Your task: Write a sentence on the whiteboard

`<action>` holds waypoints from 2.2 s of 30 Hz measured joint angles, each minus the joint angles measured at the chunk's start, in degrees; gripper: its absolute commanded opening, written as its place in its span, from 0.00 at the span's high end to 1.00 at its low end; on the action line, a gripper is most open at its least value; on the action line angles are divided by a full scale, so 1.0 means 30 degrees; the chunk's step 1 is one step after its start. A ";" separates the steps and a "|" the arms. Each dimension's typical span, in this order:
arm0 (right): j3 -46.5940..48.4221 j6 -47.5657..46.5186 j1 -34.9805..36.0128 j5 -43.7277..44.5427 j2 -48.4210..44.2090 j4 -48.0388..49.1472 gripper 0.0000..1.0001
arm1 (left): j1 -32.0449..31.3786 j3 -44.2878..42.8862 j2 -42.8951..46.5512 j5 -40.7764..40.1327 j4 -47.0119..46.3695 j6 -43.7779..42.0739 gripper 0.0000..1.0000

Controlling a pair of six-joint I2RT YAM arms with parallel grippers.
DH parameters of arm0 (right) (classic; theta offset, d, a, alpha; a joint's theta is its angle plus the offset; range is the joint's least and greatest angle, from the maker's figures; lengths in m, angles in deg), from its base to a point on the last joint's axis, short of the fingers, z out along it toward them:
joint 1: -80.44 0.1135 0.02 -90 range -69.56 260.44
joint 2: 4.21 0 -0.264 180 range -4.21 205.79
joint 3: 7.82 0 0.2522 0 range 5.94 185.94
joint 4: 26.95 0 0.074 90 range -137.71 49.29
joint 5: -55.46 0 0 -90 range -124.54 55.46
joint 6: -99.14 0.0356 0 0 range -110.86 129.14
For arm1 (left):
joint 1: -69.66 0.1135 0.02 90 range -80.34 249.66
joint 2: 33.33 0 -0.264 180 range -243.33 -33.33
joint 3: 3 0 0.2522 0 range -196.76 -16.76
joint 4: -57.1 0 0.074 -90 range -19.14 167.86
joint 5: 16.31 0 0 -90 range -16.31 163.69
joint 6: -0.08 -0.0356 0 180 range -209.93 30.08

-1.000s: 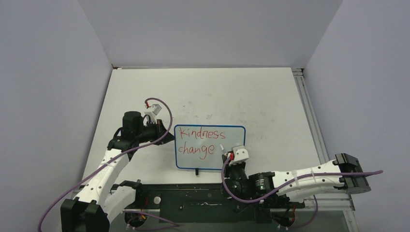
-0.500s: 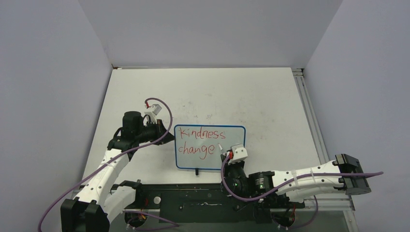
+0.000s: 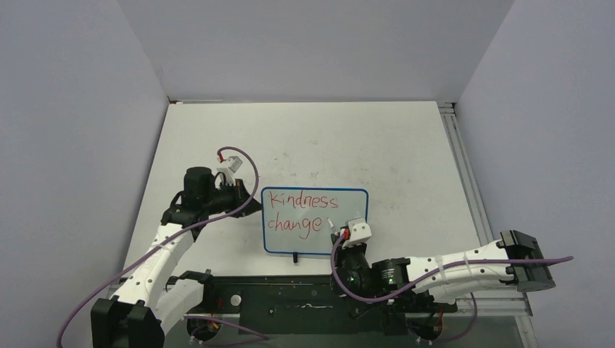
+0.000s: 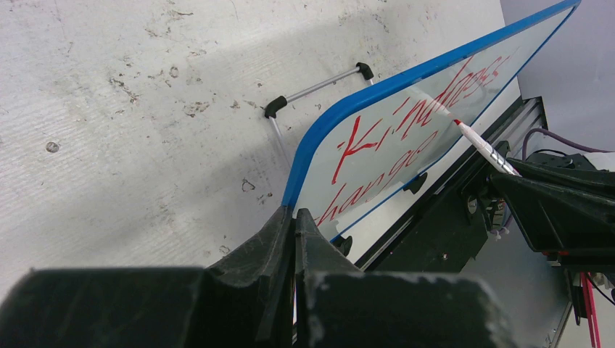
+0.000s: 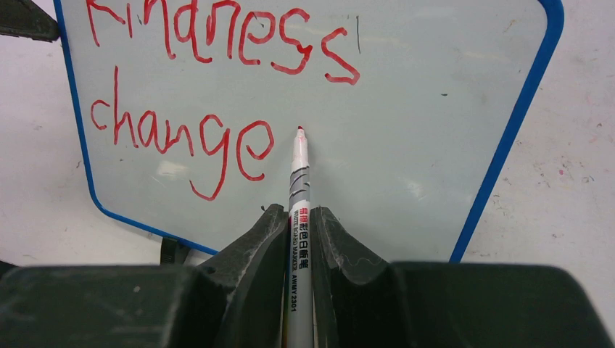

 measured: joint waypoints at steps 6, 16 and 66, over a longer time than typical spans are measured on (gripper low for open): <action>0.0000 0.0474 0.0000 -0.0007 0.0313 -0.0313 0.95 | 0.0000 0.0000 0.0000 -0.0007 0.0000 0.0000 1.00; -0.0007 0.0168 -0.0189 -0.0481 0.0525 0.0153 0.95 | 0.0000 0.0000 0.0000 -0.0007 0.0000 0.0000 1.00; 0.0000 0.3089 0.1880 -0.0568 0.1647 -0.2346 0.95 | 0.0000 0.0000 0.0000 0.0000 0.0007 0.0000 1.00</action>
